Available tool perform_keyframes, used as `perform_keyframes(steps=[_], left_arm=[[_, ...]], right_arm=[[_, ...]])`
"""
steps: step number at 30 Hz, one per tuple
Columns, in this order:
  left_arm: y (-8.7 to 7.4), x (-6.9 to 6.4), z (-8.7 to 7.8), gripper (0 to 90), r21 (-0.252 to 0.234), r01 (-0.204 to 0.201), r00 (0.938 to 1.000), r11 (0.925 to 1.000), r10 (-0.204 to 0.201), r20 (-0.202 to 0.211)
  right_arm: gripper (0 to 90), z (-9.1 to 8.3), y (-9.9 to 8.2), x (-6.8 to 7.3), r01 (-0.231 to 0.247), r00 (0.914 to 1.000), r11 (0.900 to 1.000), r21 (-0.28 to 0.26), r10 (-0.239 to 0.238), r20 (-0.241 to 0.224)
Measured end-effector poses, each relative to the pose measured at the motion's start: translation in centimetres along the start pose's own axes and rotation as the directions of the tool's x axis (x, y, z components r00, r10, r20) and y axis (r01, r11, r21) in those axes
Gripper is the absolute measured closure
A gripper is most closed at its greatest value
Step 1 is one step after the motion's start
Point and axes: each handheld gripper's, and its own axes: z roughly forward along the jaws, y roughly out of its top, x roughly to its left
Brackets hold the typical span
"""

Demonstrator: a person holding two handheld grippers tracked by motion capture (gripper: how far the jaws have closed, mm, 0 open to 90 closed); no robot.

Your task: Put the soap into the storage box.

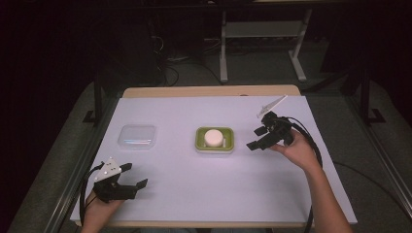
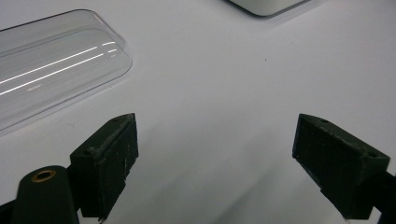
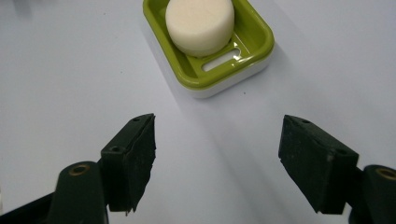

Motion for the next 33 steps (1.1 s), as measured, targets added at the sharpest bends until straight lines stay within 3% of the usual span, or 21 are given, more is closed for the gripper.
perform_keyframes(steps=[33], left_arm=[[-0.1, 0.1, 0.0, 14.1, -0.002, 0.001, 1.0000, 1.0000, -0.001, -0.008]], right_arm=[[25.6, -2.5, -6.7, 0.6, -0.075, 0.9969, 0.9964, -0.039, 0.076, 0.023]])
